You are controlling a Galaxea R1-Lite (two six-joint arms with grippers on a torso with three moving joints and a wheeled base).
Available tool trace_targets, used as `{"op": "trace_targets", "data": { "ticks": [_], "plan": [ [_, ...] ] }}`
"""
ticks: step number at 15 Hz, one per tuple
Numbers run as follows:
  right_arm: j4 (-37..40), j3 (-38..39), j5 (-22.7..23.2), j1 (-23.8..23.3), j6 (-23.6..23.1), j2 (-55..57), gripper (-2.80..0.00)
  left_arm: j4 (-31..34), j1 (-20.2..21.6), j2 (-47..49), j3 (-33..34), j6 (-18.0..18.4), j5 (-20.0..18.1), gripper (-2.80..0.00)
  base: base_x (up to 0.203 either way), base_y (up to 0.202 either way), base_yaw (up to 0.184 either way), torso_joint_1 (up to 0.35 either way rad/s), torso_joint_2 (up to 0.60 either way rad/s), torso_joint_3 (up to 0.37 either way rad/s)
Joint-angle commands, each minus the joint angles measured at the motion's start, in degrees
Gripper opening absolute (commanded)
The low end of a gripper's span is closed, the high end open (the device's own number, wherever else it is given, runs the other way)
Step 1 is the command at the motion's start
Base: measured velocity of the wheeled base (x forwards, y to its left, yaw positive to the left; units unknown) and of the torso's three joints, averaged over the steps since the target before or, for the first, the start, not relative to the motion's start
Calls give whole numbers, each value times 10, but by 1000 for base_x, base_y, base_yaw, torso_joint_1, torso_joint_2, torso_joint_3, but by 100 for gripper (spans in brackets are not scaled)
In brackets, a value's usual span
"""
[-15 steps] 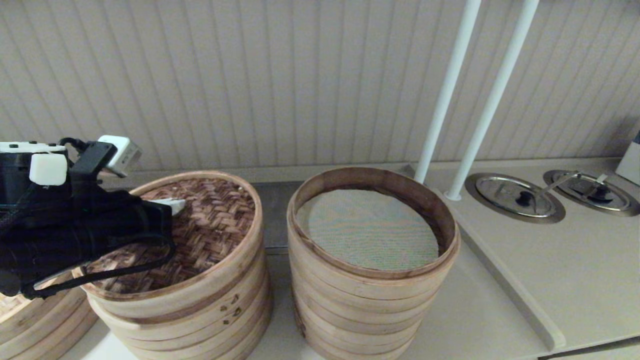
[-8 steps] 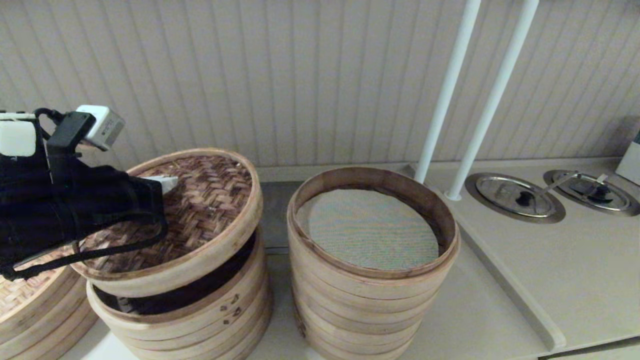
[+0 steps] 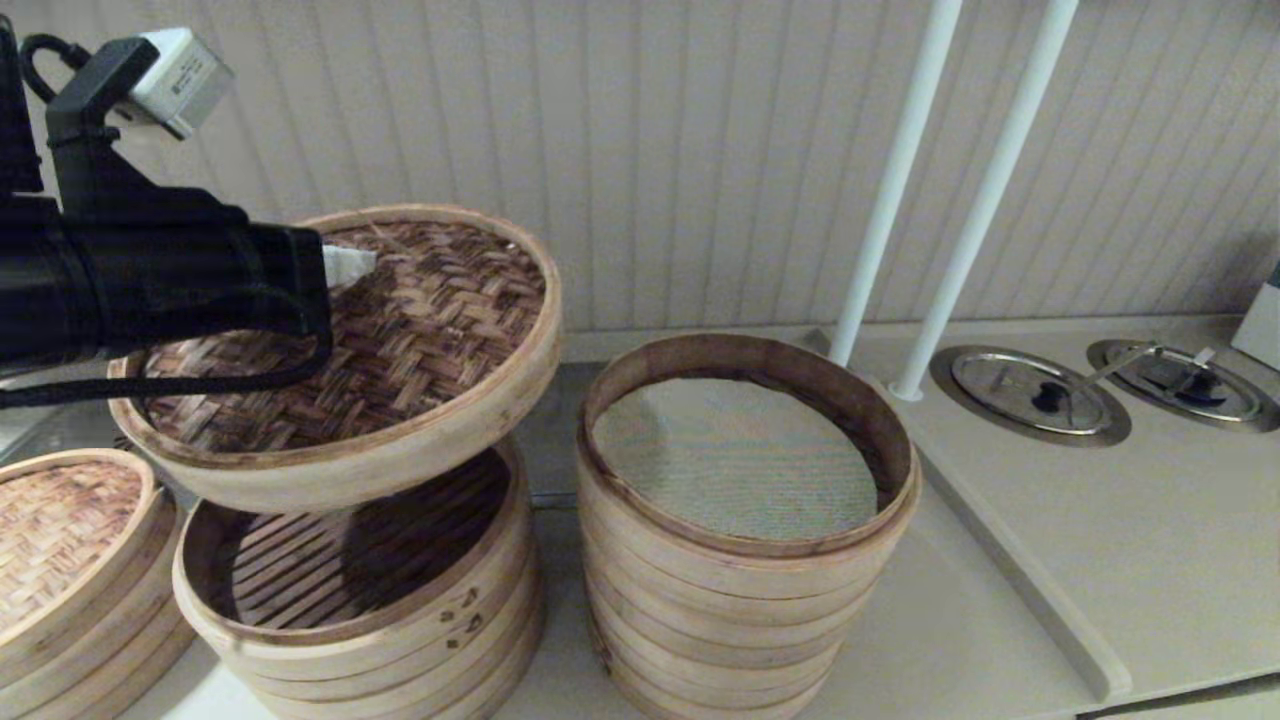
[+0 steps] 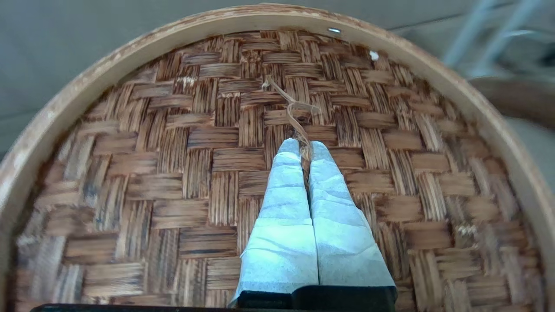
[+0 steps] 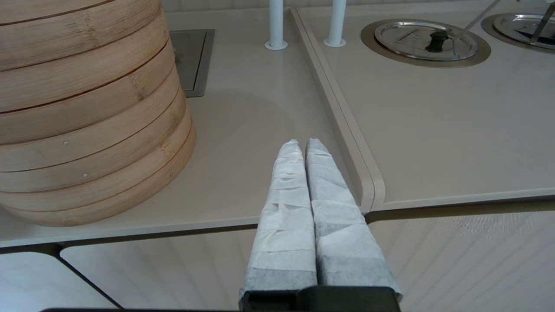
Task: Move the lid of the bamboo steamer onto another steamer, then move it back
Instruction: Put the steamer
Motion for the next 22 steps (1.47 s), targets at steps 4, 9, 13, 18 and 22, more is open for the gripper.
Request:
{"op": "trace_targets", "data": {
  "ticks": [4,9,13,18,22],
  "plan": [
    [0,2,0,0,0,0,-280,58,-118,78,-130,-9,25,-280,0,0,0,0,0,0],
    [0,2,0,0,0,0,-280,58,-198,181,-227,-9,84,-280,0,0,0,0,0,0],
    [0,2,0,0,0,0,-280,58,-214,254,-306,-9,105,-280,0,0,0,0,0,0],
    [0,2,0,0,0,0,-280,76,-239,300,-348,-8,122,-280,0,0,0,0,0,0],
    [0,2,0,0,0,0,-280,71,-260,318,-348,-9,122,-280,0,0,0,0,0,0]
  ]
}}
